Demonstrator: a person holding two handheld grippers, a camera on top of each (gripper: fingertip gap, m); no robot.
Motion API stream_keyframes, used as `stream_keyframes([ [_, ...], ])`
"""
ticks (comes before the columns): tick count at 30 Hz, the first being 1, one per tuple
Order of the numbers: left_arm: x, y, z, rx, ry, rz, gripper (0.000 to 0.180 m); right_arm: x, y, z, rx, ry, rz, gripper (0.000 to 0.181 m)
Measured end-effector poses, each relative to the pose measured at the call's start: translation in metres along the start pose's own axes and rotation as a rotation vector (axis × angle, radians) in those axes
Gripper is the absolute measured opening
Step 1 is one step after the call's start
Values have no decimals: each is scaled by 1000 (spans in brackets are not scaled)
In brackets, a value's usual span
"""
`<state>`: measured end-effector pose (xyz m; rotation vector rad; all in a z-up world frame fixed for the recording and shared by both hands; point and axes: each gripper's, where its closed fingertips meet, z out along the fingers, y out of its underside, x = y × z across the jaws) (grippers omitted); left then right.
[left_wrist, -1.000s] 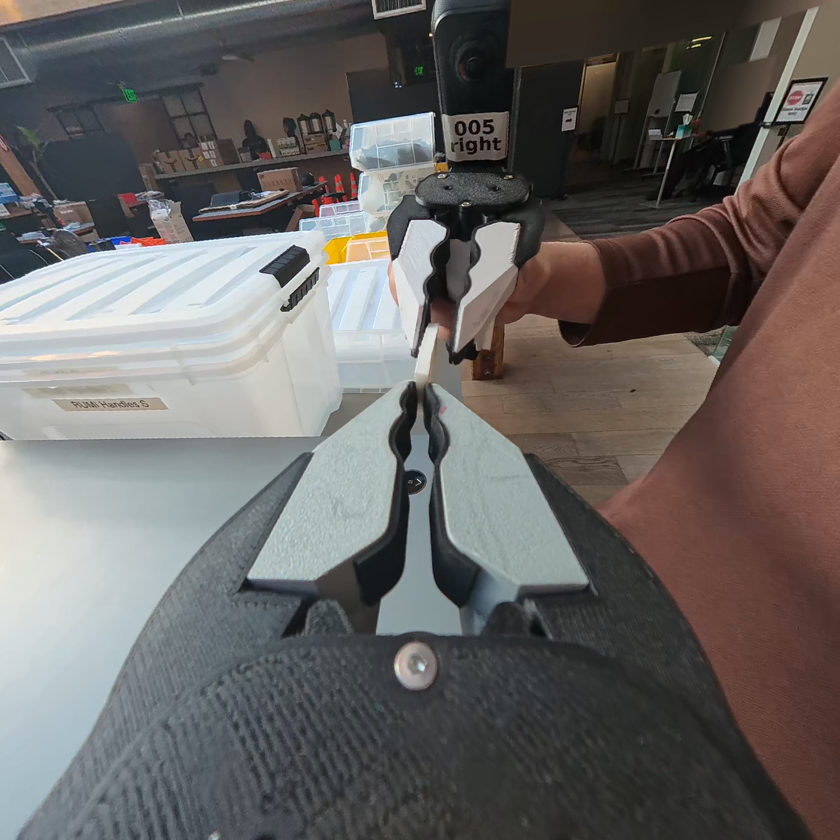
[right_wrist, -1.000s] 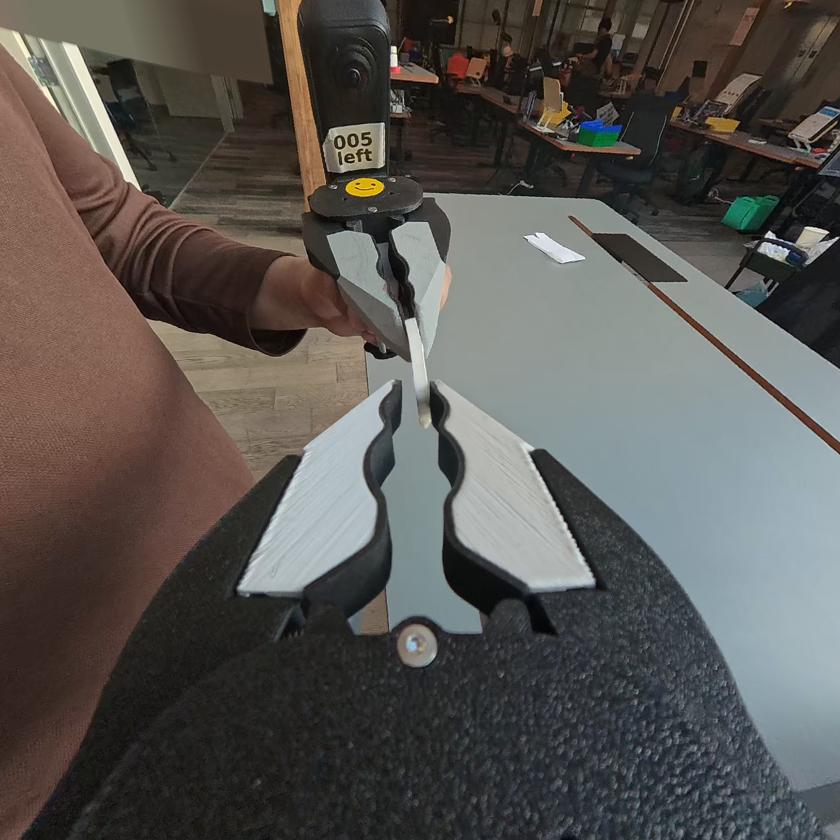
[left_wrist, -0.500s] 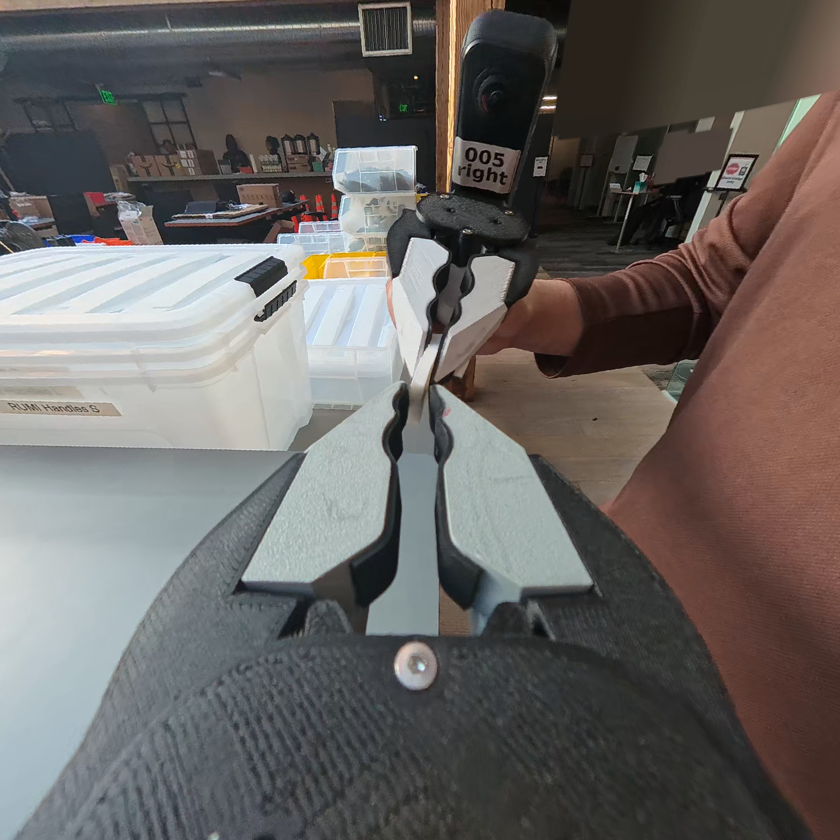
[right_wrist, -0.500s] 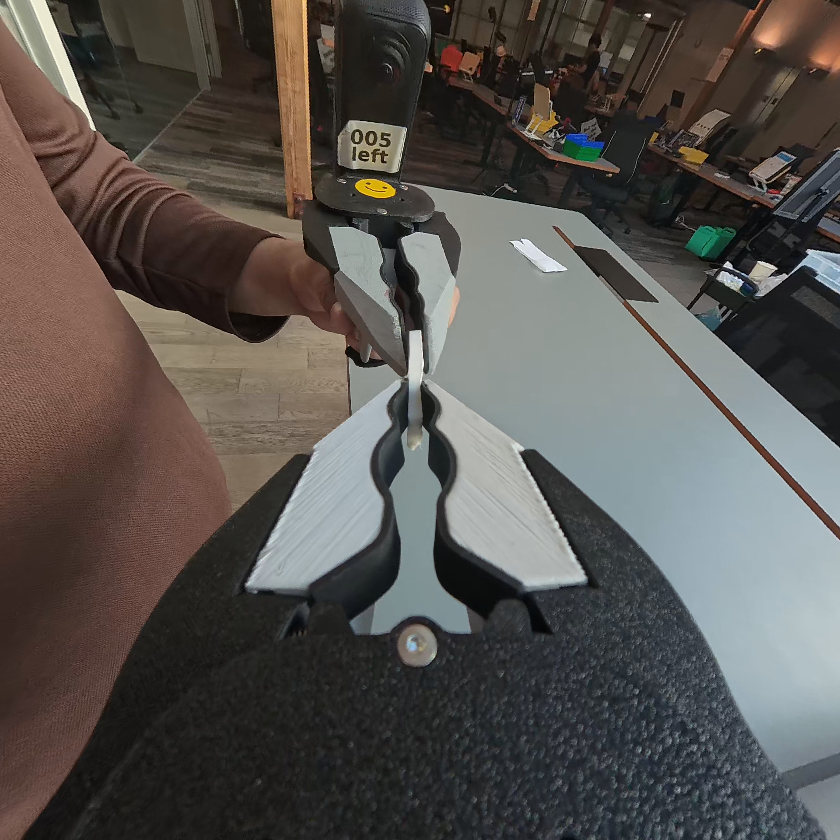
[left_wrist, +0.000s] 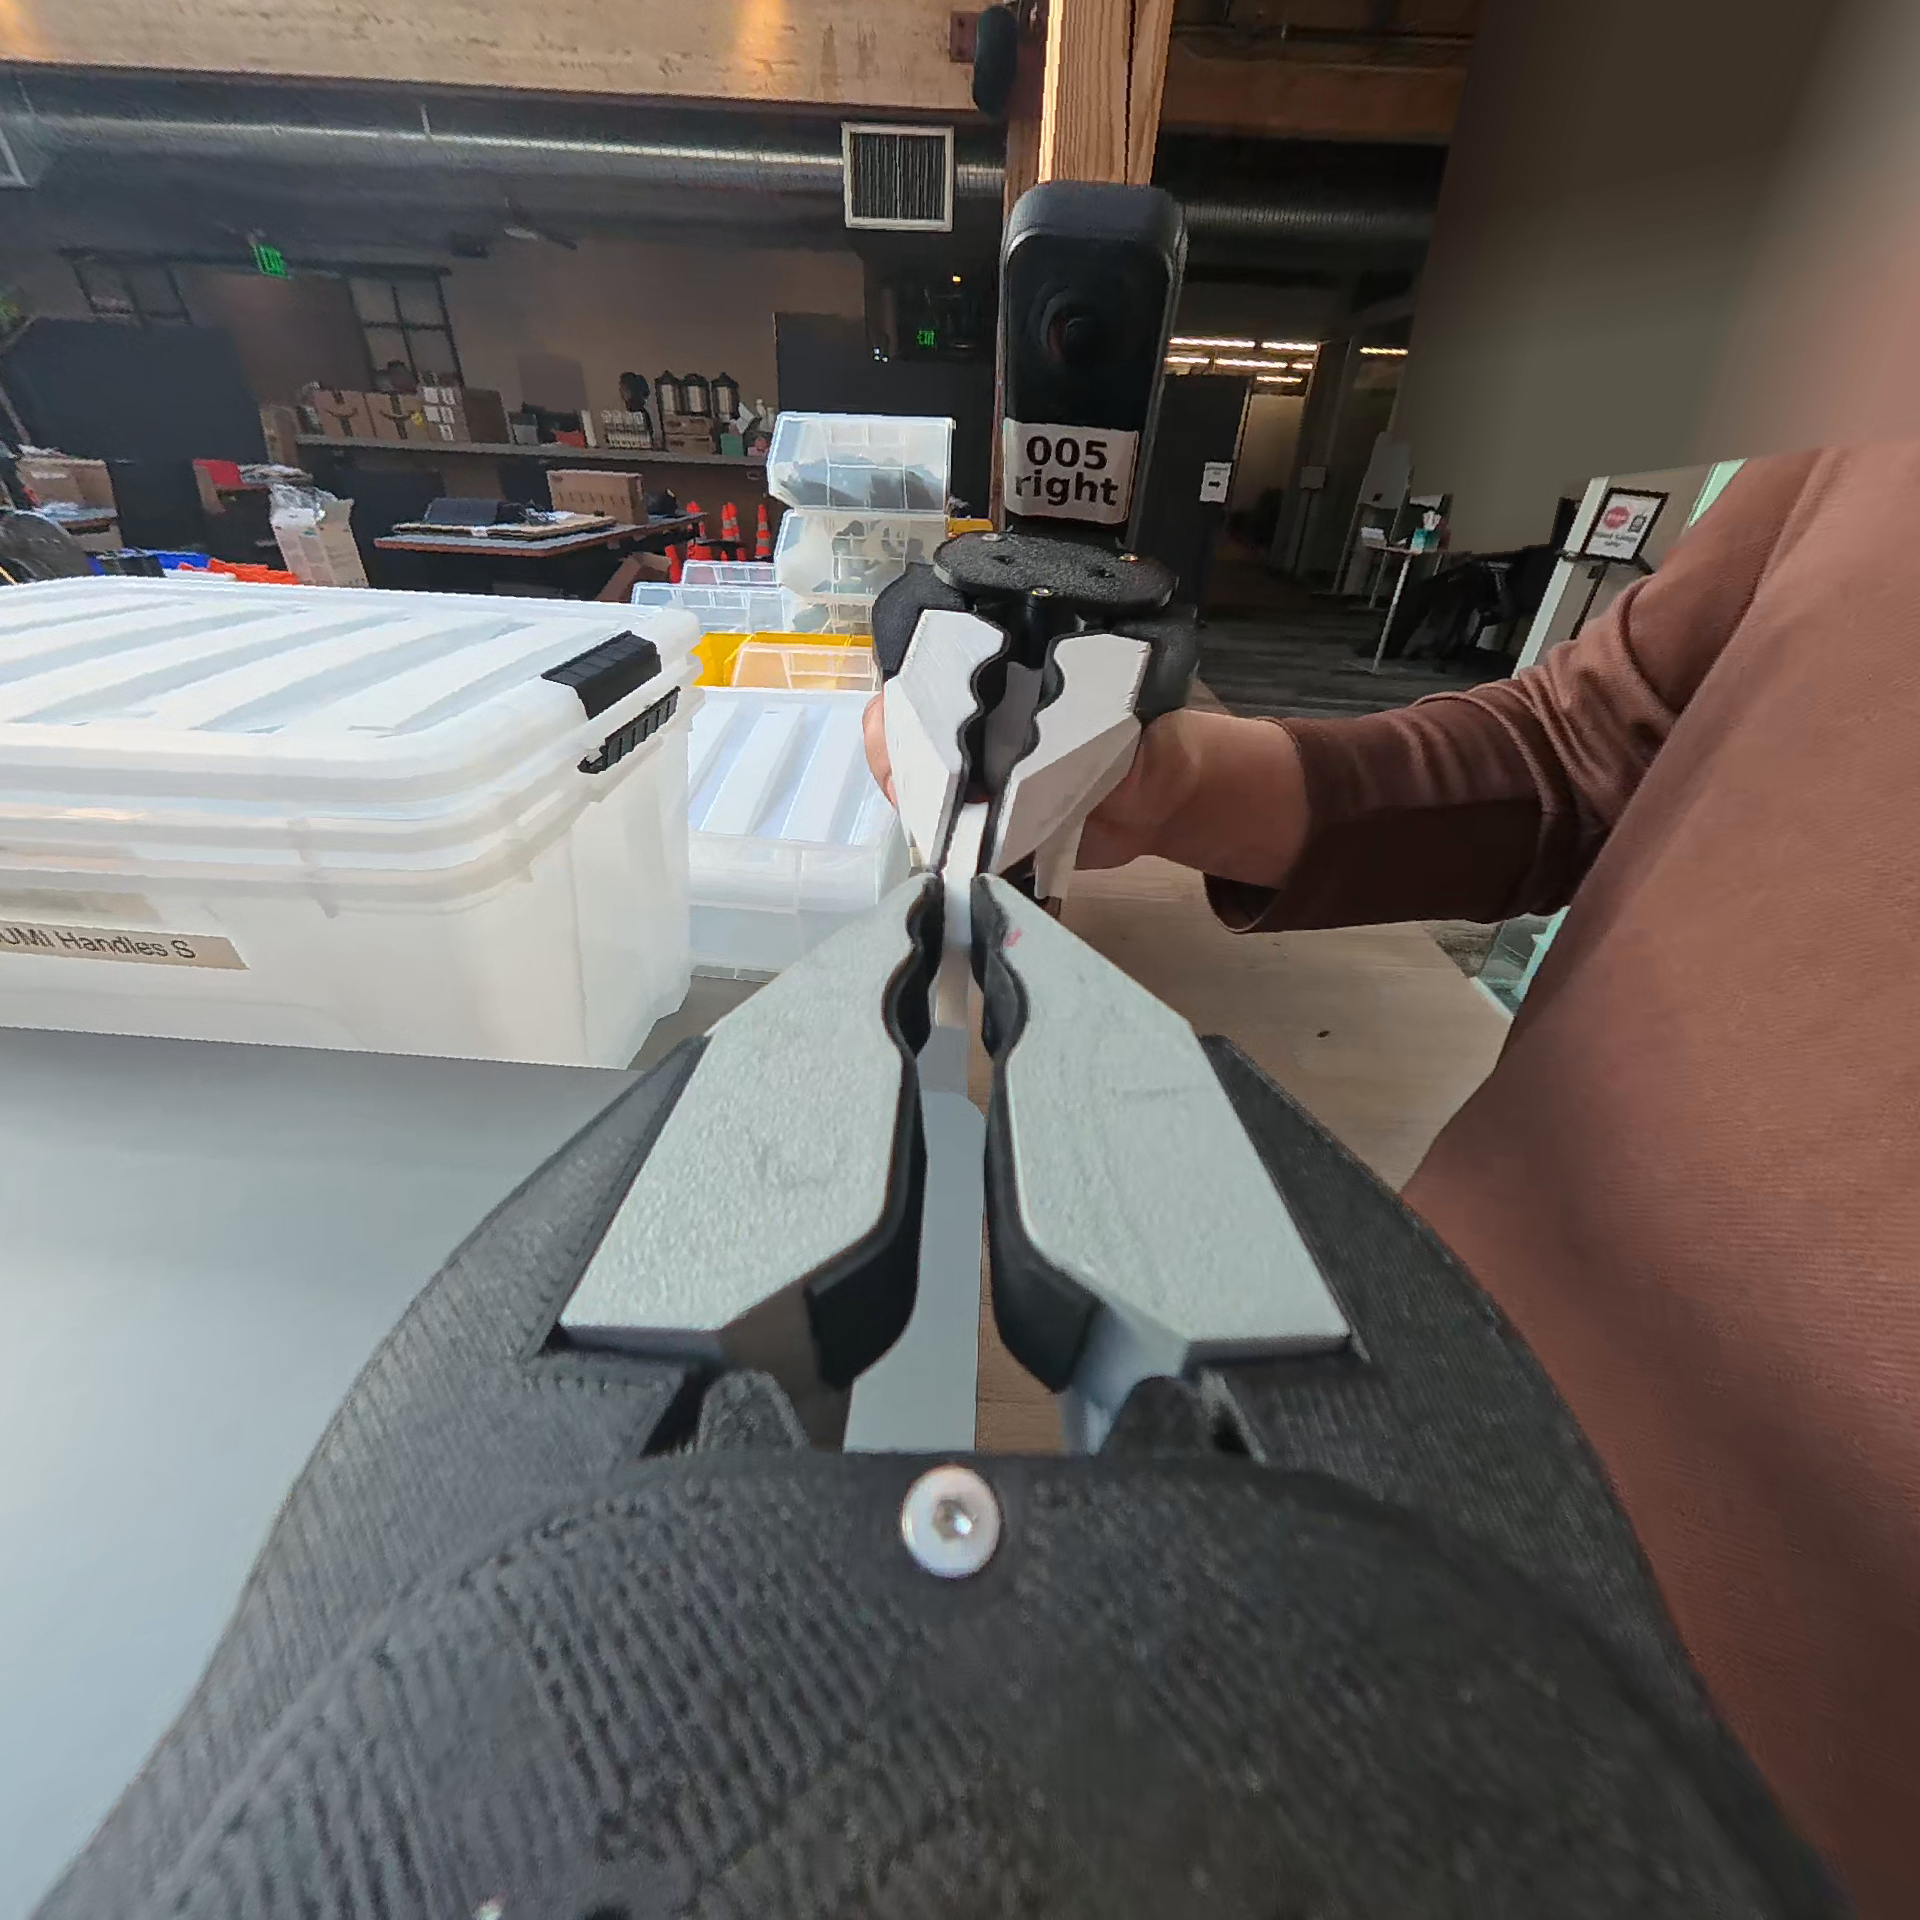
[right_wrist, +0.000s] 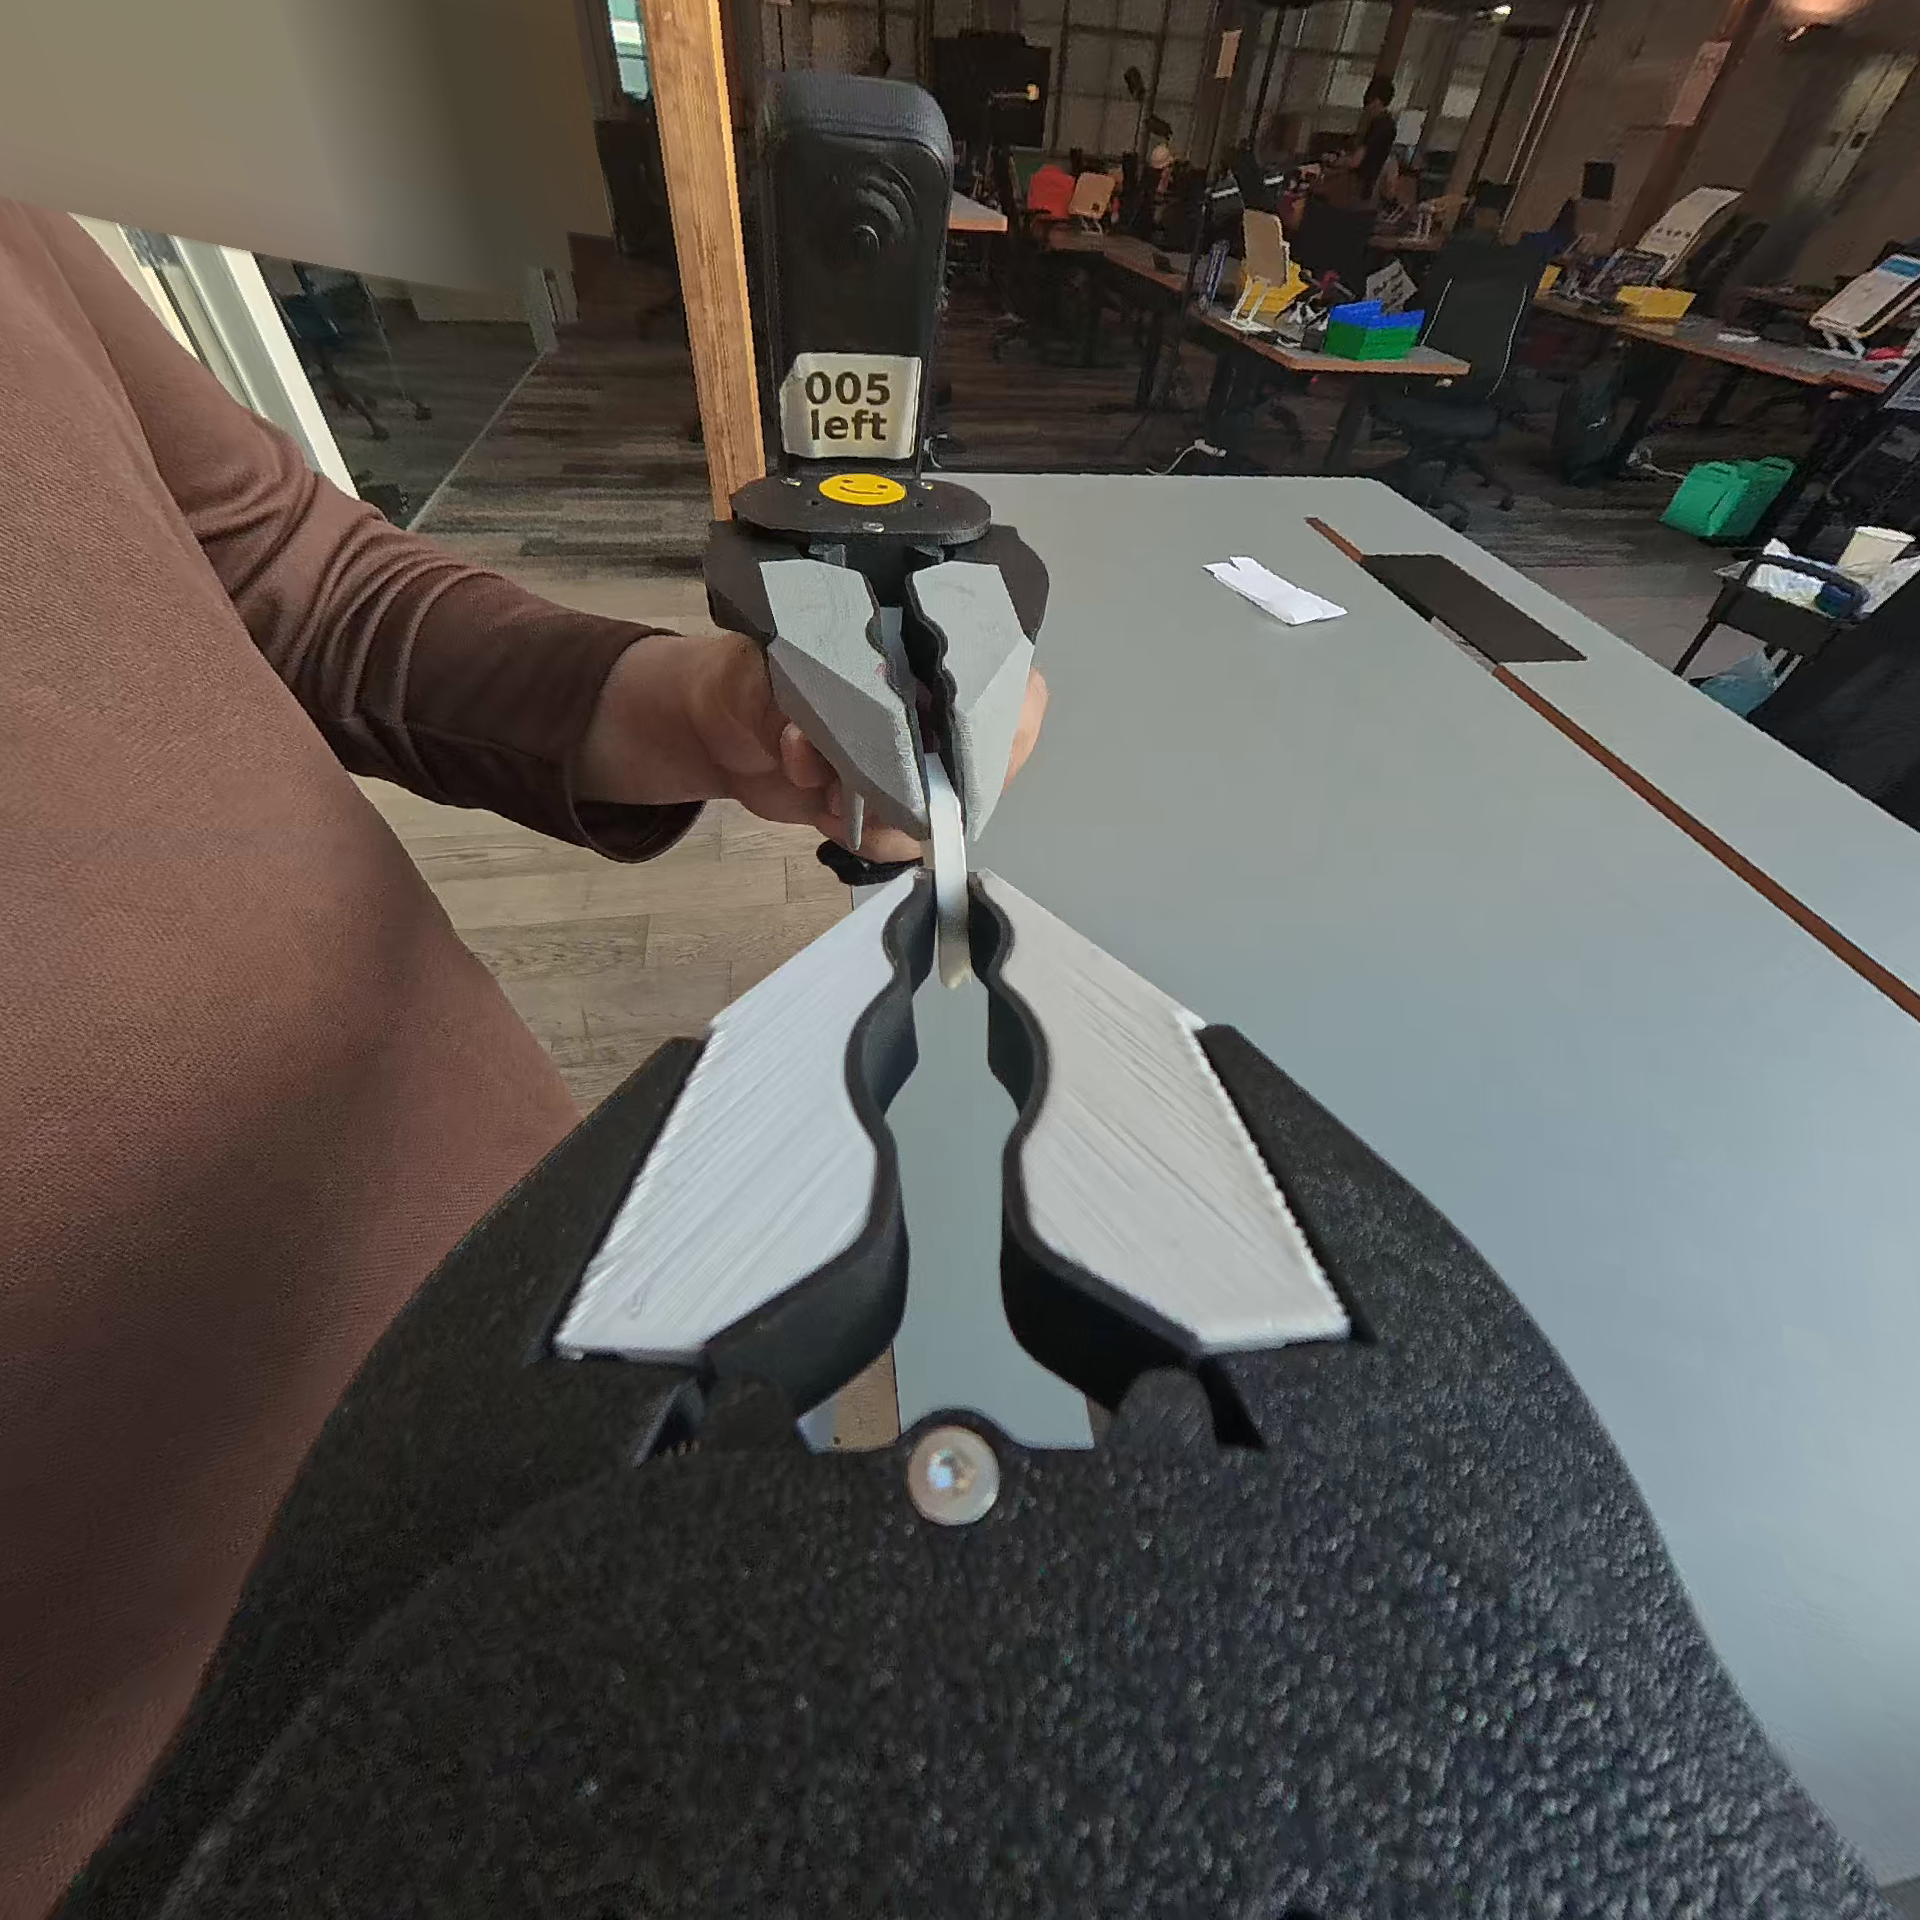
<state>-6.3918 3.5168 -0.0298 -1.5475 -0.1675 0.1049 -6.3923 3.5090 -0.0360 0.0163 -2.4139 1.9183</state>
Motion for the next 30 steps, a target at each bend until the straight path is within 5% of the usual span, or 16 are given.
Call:
stream_keyframes([
  [5,0,-1,2,57,35,-134,4,1,-3,-3,37,-25,69,3],
  [17,-7,20,2,-48,30,-211,4,6,12,2,-44,-56,178,3],
  [30,-28,8,-12,171,-35,-442,3,30,-19,-25,317,-157,612,8],
])
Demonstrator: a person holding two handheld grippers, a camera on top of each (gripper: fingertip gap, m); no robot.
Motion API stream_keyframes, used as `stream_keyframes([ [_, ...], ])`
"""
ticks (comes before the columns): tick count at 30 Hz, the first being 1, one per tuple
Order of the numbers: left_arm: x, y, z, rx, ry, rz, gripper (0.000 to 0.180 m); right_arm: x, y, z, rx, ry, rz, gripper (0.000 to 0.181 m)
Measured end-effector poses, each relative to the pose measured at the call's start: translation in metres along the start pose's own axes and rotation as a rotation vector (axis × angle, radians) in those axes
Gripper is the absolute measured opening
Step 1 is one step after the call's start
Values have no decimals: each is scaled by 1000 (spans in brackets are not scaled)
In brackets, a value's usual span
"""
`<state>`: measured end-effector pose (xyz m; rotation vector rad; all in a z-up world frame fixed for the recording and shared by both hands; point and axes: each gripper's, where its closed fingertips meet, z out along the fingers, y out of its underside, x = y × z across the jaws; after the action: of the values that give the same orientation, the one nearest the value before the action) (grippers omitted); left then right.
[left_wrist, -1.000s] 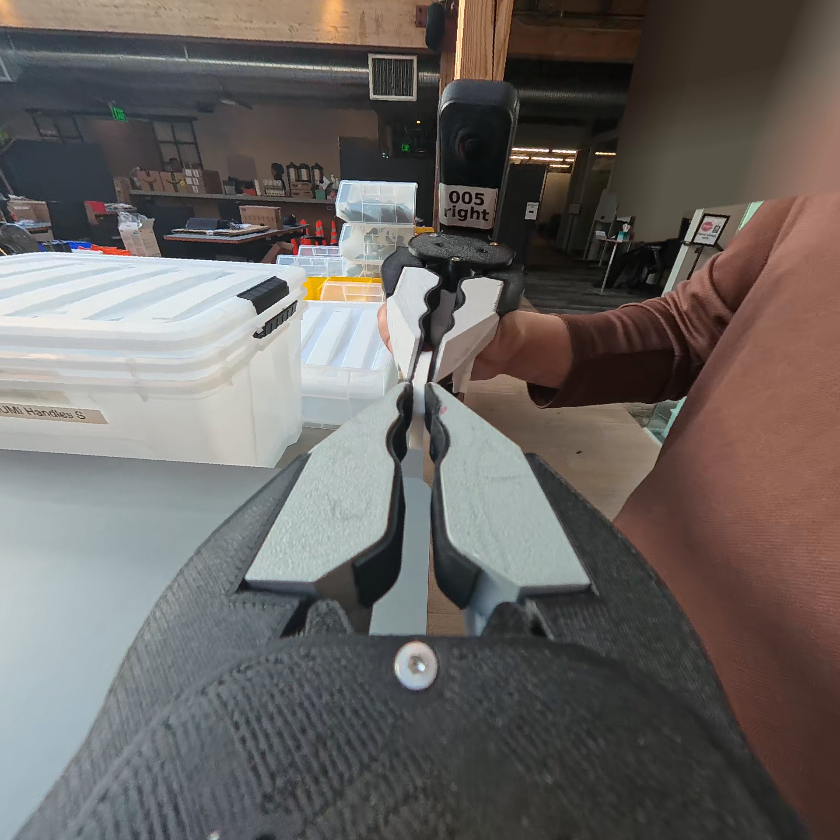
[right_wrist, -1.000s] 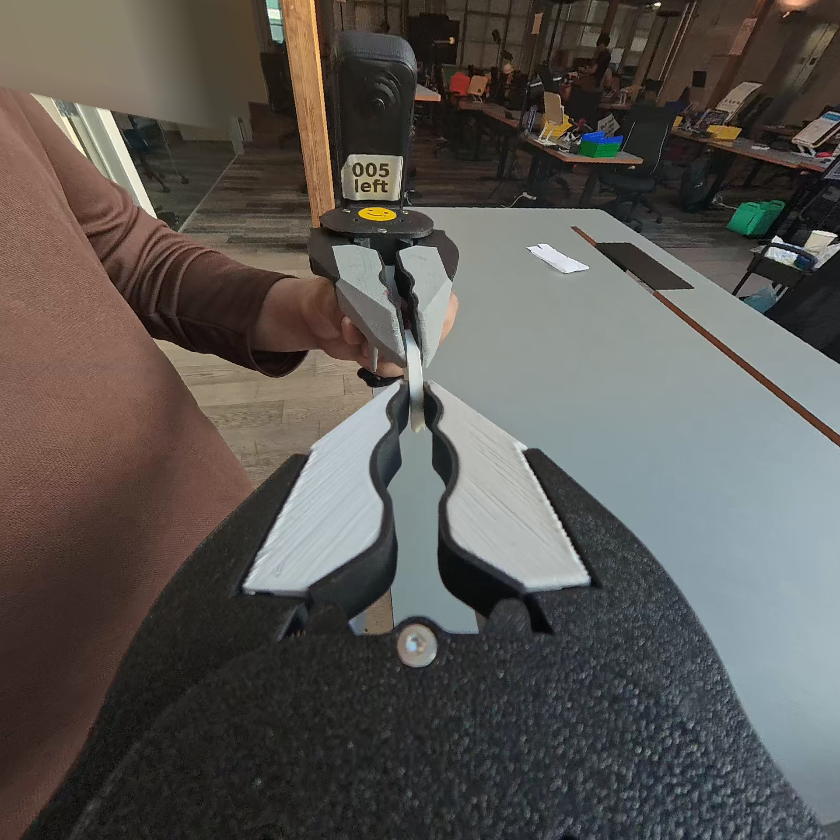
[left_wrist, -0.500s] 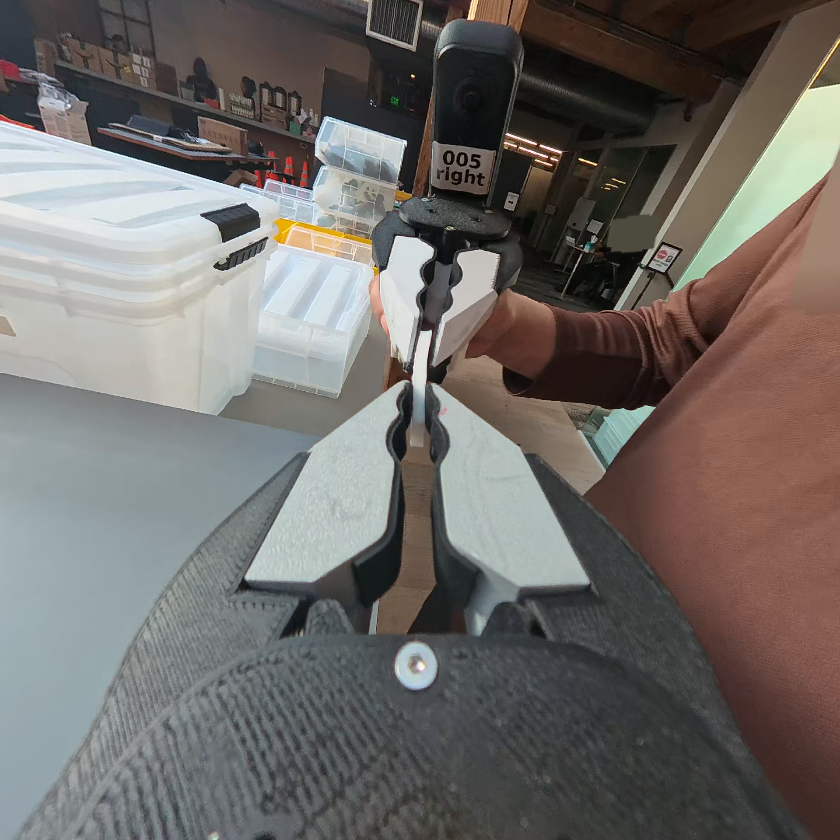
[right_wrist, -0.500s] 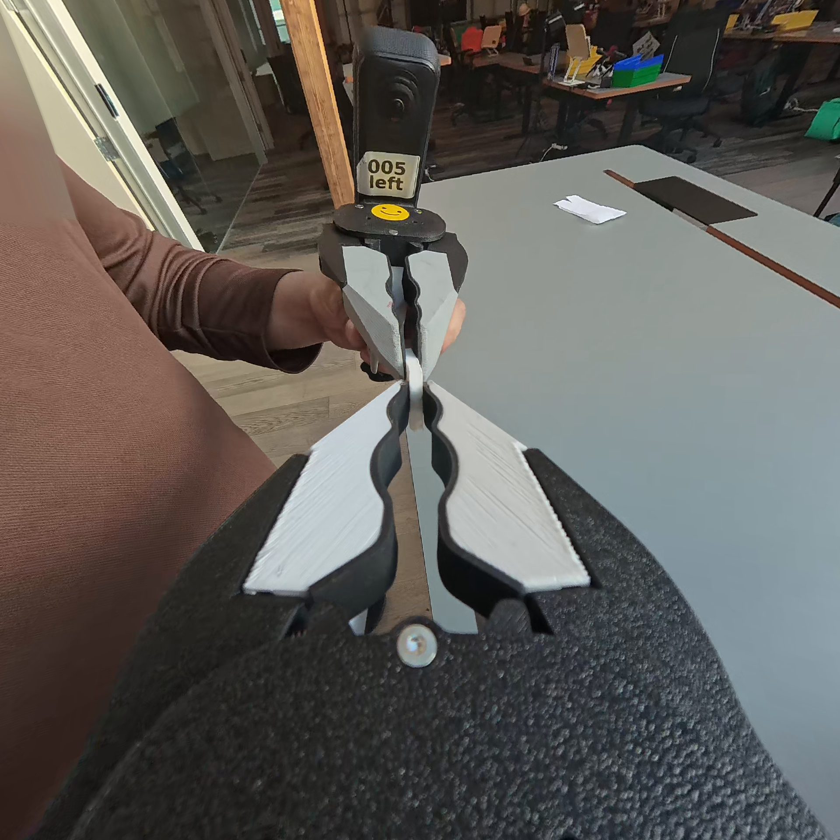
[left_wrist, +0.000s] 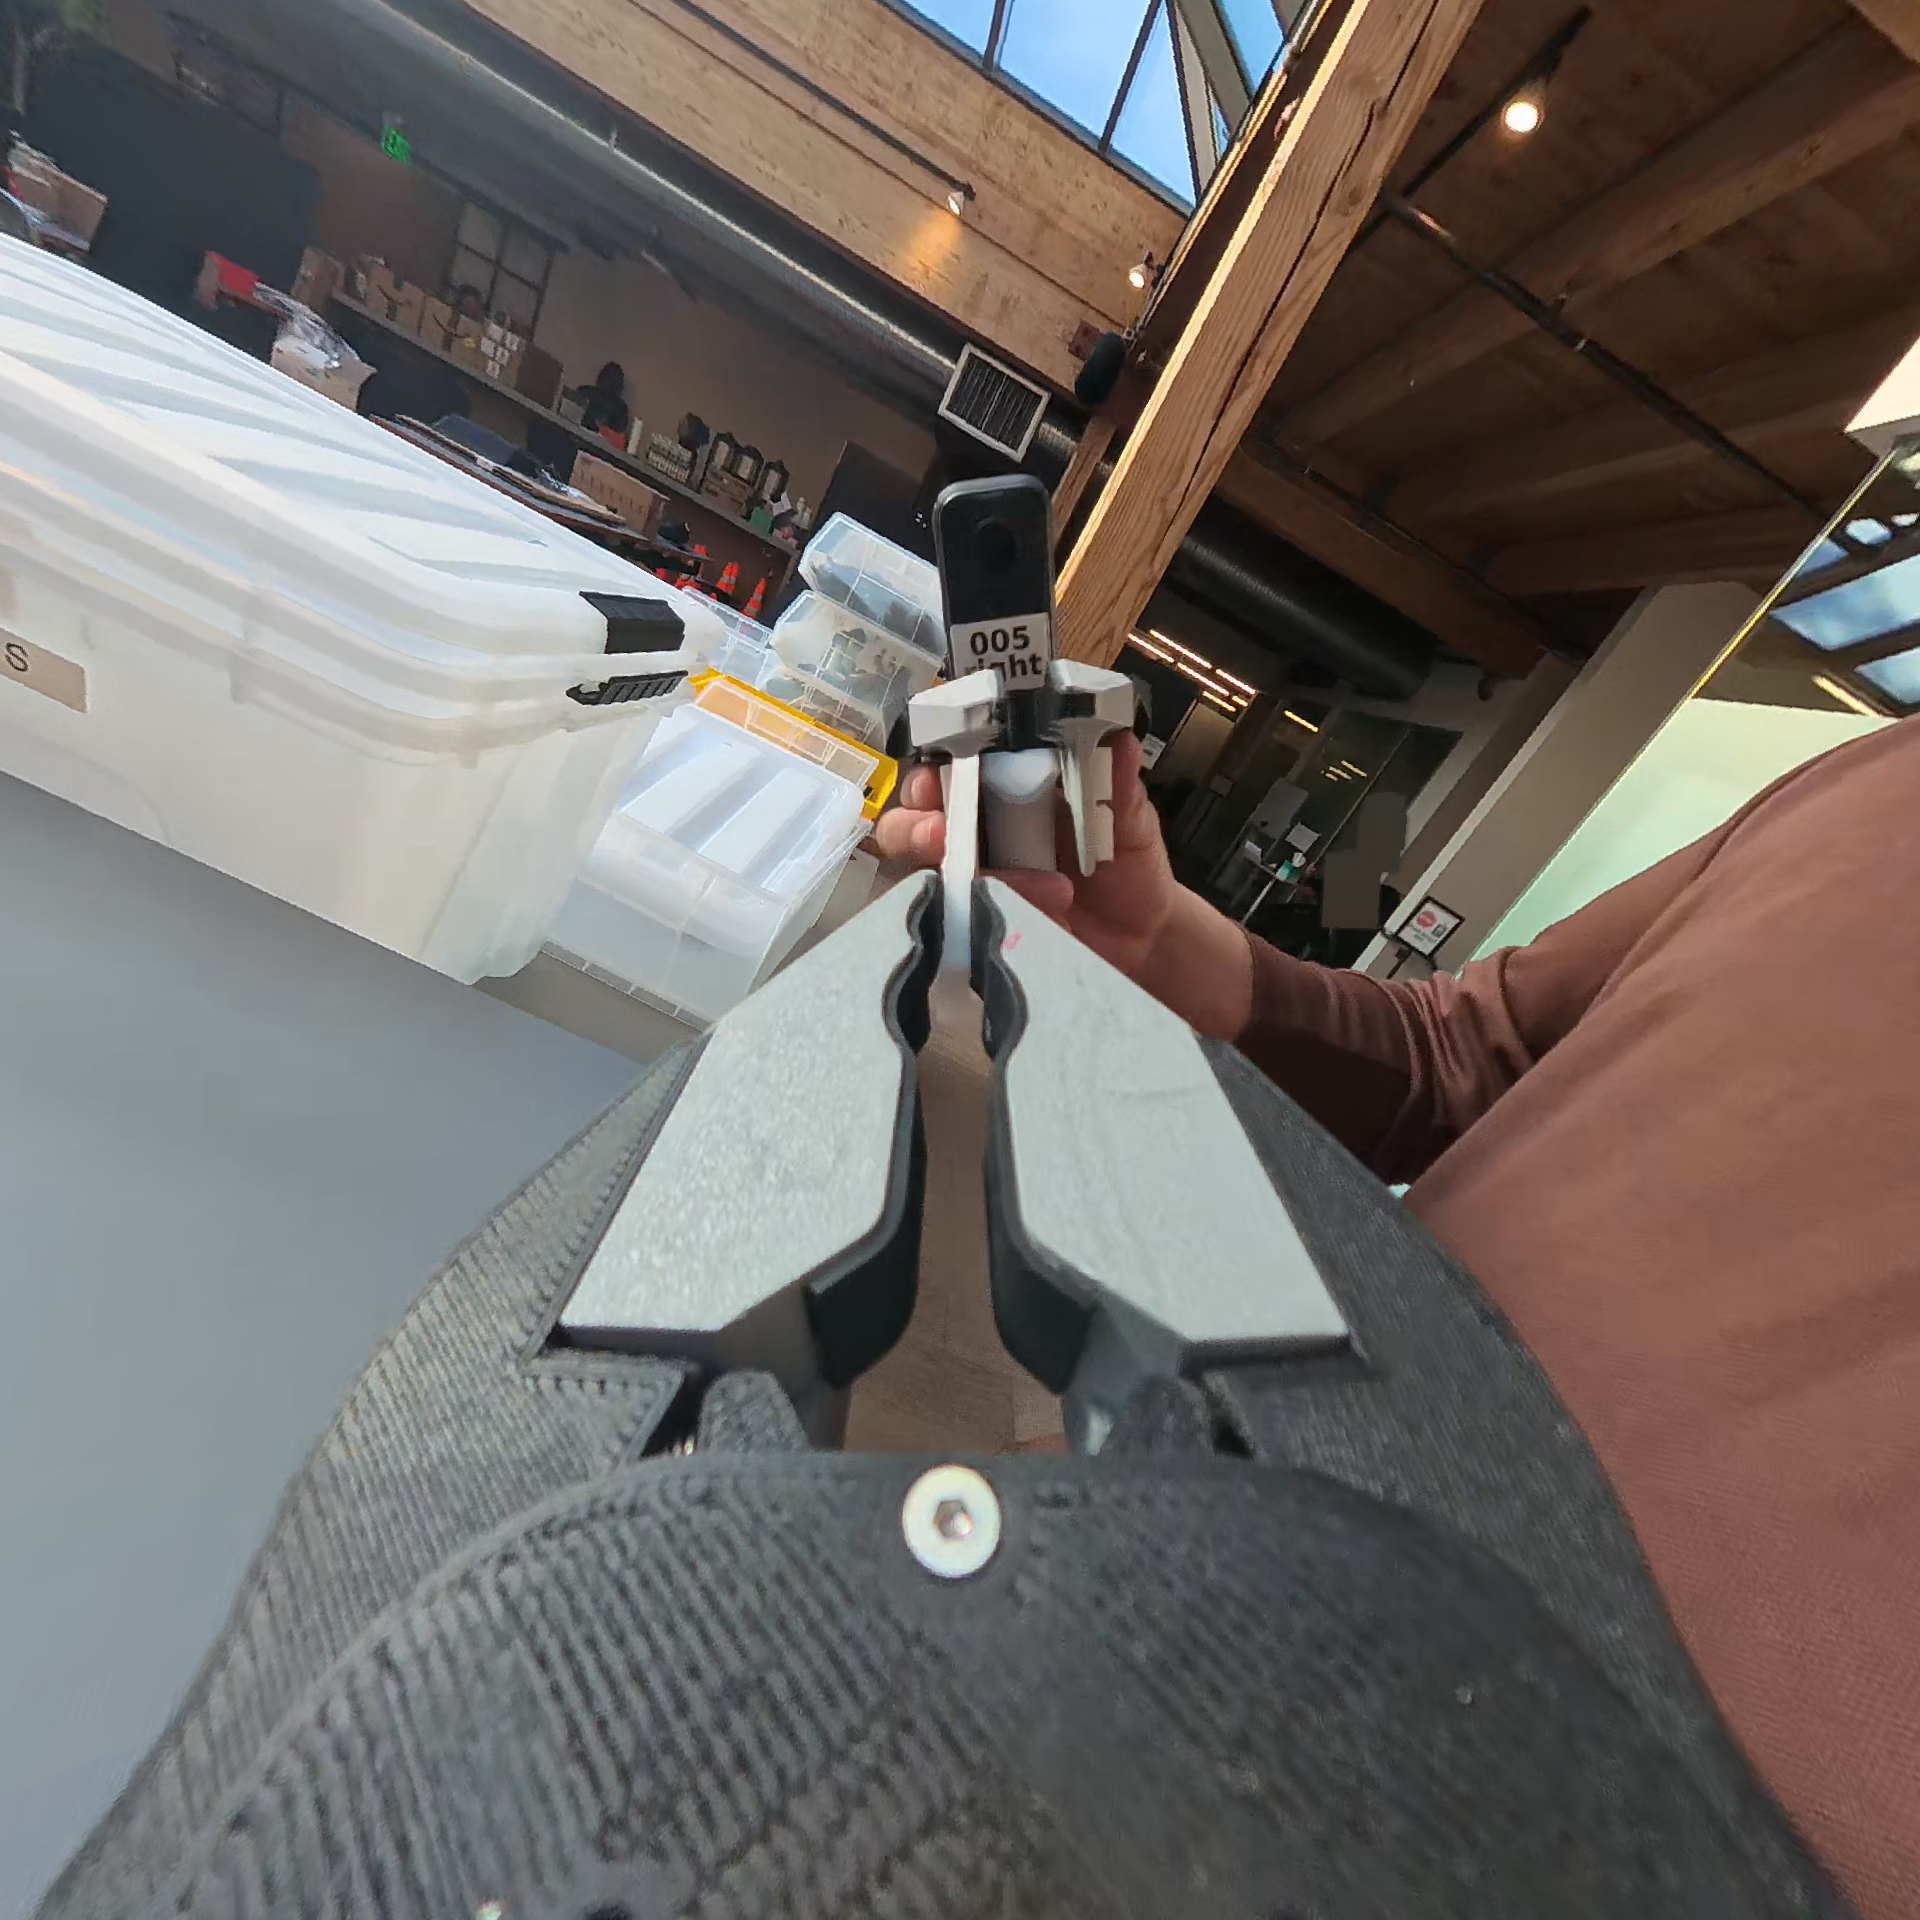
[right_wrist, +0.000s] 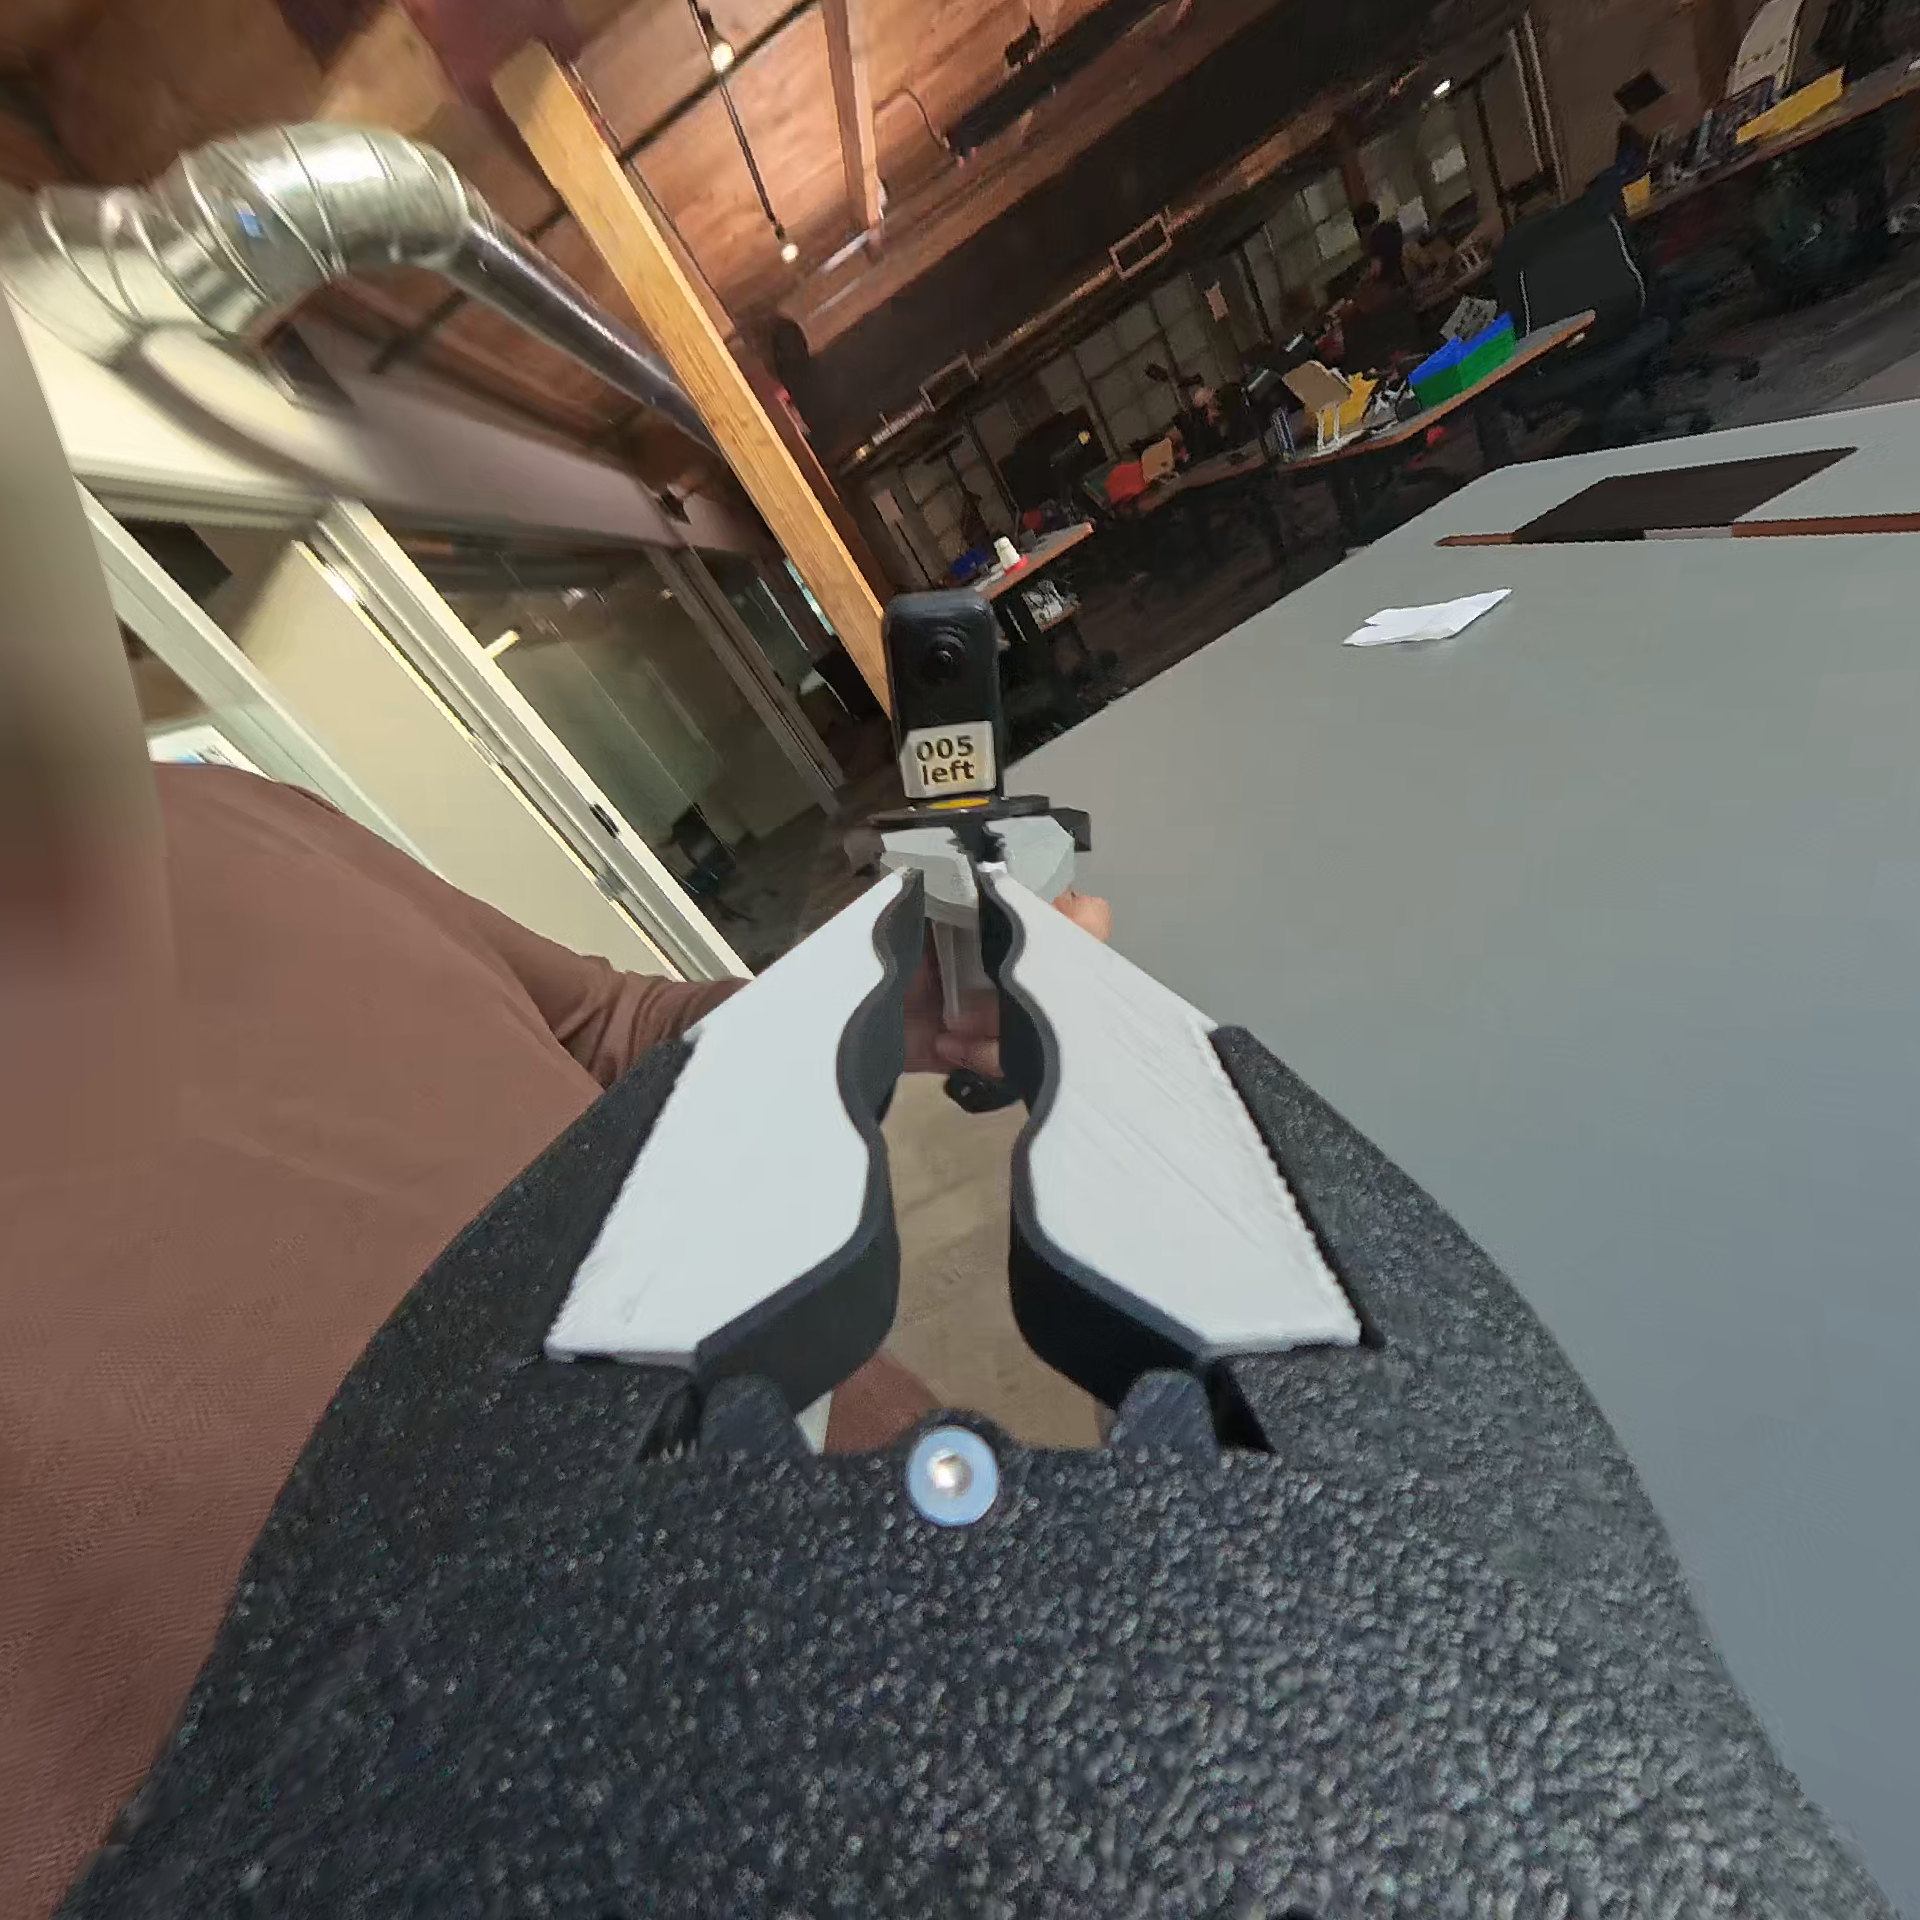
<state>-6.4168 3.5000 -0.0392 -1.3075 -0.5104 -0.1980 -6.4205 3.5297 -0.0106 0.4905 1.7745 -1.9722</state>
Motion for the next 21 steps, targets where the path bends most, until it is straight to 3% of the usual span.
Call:
stream_keyframes([
  [4,-5,0,-1,20,-6,-37,3,-11,-20,-7,158,-159,189,15],
  [11,-1,3,3,10,12,-38,3,-5,-14,-4,130,-110,171,31],
  [12,0,3,3,19,15,-44,4,-4,-12,-4,125,-101,160,30],
  [14,-1,1,3,34,13,-55,3,-4,-8,-4,105,-96,110,0],
  [21,-14,-4,-3,81,-52,-67,3,8,8,2,27,1,70,6],
])
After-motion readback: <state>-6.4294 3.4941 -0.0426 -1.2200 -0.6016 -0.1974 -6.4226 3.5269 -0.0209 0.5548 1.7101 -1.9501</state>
